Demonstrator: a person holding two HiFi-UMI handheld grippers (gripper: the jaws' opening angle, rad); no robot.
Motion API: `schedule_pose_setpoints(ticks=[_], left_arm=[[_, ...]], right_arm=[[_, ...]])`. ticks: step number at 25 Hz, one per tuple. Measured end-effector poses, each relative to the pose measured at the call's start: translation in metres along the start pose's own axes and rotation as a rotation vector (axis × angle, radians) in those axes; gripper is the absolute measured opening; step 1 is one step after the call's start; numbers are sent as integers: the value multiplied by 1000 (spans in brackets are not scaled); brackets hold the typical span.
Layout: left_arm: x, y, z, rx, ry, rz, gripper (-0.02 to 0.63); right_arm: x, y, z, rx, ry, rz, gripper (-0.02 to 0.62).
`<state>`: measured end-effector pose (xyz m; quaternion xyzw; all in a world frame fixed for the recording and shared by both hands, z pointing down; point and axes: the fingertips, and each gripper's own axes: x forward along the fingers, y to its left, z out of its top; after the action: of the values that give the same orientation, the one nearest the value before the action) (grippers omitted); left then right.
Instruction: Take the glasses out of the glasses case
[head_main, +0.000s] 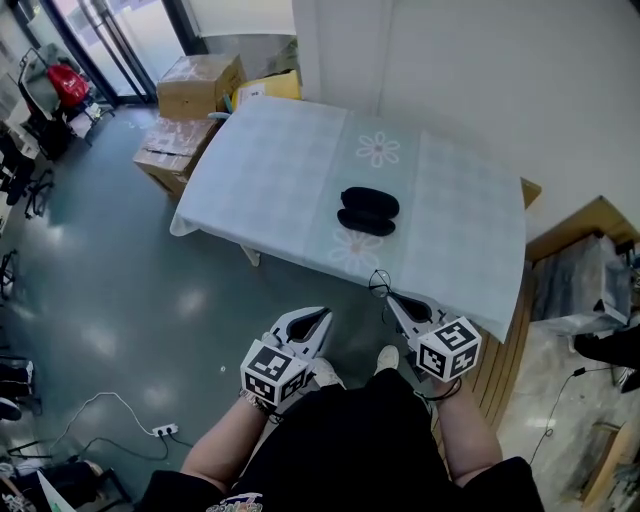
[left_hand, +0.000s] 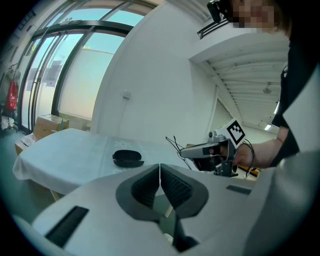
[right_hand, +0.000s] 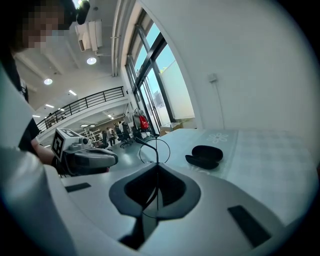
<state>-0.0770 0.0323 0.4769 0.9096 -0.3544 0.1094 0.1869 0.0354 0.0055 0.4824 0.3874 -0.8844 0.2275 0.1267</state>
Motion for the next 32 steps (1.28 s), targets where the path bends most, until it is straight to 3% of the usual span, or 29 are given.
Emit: schedule_pose_setpoints(ticks=[17, 32], left_arm=[[33, -64, 13, -14, -31, 81, 29], [55, -106, 3, -54, -43, 176, 30]], right_arm=[[-61, -31, 15, -29, -37, 83, 25], [-89, -39, -3, -59, 4, 218, 25]])
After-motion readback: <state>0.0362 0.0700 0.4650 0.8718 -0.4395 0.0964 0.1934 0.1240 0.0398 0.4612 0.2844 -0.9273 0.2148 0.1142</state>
